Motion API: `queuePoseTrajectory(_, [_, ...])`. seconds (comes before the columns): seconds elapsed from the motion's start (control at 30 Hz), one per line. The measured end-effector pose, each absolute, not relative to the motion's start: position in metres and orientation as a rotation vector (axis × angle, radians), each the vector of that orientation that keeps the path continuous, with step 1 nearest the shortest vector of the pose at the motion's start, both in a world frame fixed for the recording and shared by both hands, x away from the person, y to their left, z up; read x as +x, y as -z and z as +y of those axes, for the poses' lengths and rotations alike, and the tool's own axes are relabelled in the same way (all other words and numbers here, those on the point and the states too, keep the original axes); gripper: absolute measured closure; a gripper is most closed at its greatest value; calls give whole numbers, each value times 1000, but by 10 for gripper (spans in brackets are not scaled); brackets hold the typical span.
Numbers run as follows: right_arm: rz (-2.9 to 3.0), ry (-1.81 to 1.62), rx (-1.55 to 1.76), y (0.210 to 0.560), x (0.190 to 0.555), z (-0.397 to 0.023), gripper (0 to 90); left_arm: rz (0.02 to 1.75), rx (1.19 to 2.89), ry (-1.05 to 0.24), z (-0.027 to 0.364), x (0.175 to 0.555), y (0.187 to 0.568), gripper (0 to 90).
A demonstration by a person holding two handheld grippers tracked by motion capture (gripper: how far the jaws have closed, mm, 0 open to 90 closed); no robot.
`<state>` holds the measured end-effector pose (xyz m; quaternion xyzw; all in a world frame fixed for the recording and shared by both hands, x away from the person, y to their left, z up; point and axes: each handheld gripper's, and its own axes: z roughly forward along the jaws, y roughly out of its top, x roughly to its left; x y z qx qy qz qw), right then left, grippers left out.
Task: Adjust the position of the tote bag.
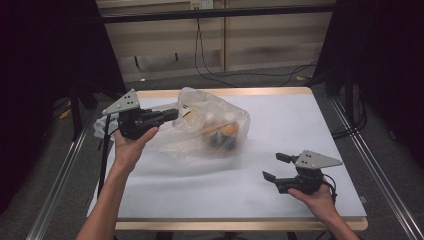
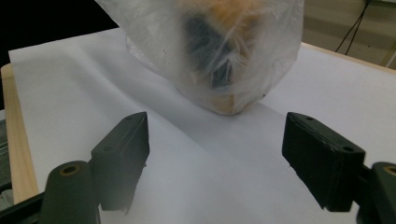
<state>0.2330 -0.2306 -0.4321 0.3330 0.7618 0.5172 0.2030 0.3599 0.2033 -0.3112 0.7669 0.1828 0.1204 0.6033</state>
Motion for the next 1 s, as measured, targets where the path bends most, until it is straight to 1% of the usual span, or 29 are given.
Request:
queuePoseTrajectory(0.2, [2120,-1491,857,416,245,-213,260,387,1773,-288,195,361,293,900])
queuePoseTrajectory(0.23, [2107,-1513,830,408,251,-206,268,379,1768,-291,191,361,288,900])
queuePoseTrajectory(0.27, [2107,-1513,830,408,251,-206,268,379,1768,-291,191,361,288,900])
queuePoseTrajectory(0.37, [2086,-1543,795,393,260,-196,286,359,1760,-284,184,362,279,900])
queuePoseTrajectory(0.43, [2078,-1551,786,389,263,-194,291,351,1763,-281,181,362,278,900])
queuePoseTrajectory(0.47, [2059,-1579,772,378,269,-188,306,345,1763,-283,178,362,277,900])
queuePoseTrajectory(0.53, [2054,-1584,768,375,271,-186,311,335,1771,-279,174,362,276,900])
queuePoseTrajectory(0.63, [2039,-1609,725,357,282,-173,335,328,1770,-276,168,362,273,900])
queuePoseTrajectory(0.67, [2039,-1609,725,357,282,-173,335,319,1771,-269,167,362,273,900])
queuePoseTrajectory(0.73, [2030,-1613,716,349,285,-167,360,317,1766,-261,163,362,271,900])
queuePoseTrajectory(0.77, [2020,-1629,699,342,289,-161,399,317,1770,-258,160,362,270,900])
queuePoseTrajectory(0.87, [2021,-1646,678,335,292,-154,424,308,1777,-255,156,363,270,900])
queuePoseTrajectory(0.93, [2031,-1652,642,328,294,-144,465,305,1778,-251,152,363,270,900])
queuePoseTrajectory(1.0, [2036,-1651,624,326,295,-140,472,302,1778,-251,149,363,270,900])
